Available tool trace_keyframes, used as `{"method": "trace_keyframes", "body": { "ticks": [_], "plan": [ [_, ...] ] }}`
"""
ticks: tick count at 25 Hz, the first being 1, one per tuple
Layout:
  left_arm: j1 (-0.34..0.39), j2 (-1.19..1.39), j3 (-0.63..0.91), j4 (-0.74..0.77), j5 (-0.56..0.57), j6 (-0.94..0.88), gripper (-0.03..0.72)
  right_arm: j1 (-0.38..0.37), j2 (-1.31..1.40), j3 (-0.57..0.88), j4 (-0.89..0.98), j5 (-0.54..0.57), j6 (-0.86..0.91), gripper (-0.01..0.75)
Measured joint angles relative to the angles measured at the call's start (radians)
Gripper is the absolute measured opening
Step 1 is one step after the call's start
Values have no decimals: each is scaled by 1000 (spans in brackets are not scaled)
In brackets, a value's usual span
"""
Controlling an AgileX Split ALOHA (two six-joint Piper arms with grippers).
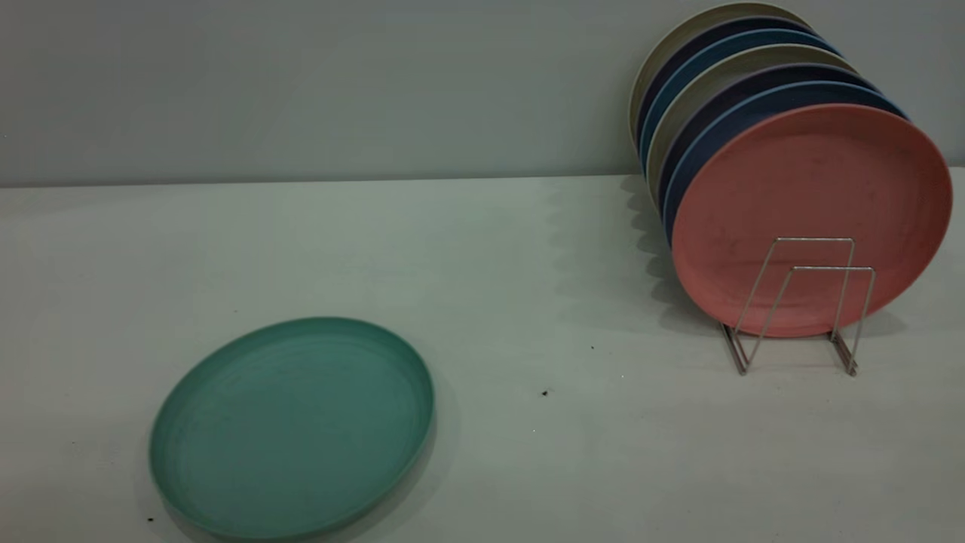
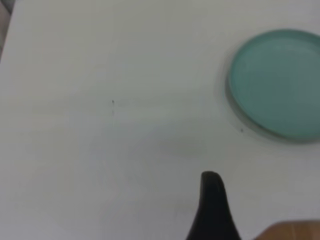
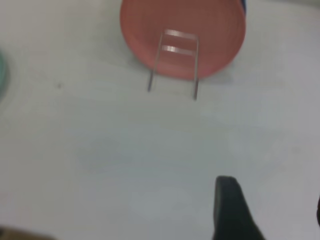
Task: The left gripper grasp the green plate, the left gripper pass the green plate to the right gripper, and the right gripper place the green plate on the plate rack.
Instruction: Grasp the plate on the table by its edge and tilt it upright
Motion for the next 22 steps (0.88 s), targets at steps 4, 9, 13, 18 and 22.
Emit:
{"method": "trace_keyframes", "body": {
  "ticks": [4,9,13,18,22],
  "plan": [
    [0,212,-55,-3,-113,-9,582,0,180,-28,1,-111,16,421],
    [0,541,-169,-55,-205,-10,582,0,500,-113,2,-171,12,421],
    [0,770,-242,-82,-234,13,582,0,709,-169,48,-255,-55,427],
    [0,991,-258,-197,-345,18,582,0,896,-186,282,-400,-227,477],
    [0,1111,-261,-371,-450,110,582,0,1031,-193,617,-436,-508,497]
  ]
}}
